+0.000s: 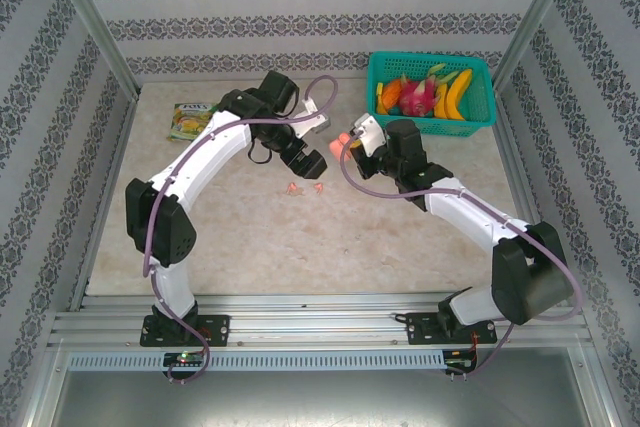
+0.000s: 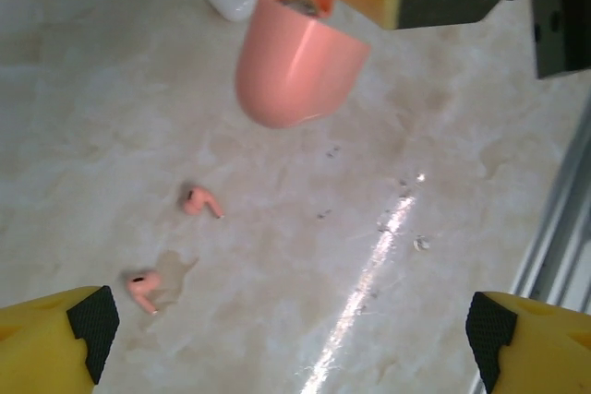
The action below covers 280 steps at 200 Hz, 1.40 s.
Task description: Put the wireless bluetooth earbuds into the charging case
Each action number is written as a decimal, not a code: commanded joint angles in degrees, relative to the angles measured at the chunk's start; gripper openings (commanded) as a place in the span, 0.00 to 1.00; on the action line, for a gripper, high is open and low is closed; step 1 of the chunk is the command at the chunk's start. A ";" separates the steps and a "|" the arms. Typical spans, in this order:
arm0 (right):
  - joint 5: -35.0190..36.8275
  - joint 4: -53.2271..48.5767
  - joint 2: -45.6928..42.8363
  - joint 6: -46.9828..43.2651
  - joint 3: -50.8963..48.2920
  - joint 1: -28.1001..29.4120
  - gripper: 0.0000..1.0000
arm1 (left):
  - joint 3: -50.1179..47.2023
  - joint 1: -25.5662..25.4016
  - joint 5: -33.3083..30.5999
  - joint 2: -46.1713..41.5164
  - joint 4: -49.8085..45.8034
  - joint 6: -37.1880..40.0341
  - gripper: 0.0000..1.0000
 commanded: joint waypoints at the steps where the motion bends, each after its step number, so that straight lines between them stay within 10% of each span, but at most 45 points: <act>1: -4.66 3.24 -0.12 -2.69 -1.02 0.60 0.00 | 3.41 0.68 5.85 1.37 -4.94 3.38 0.97; 280: -9.95 3.38 -5.49 1.94 -1.91 2.27 0.00 | 8.92 1.14 17.61 8.51 -6.26 2.95 0.57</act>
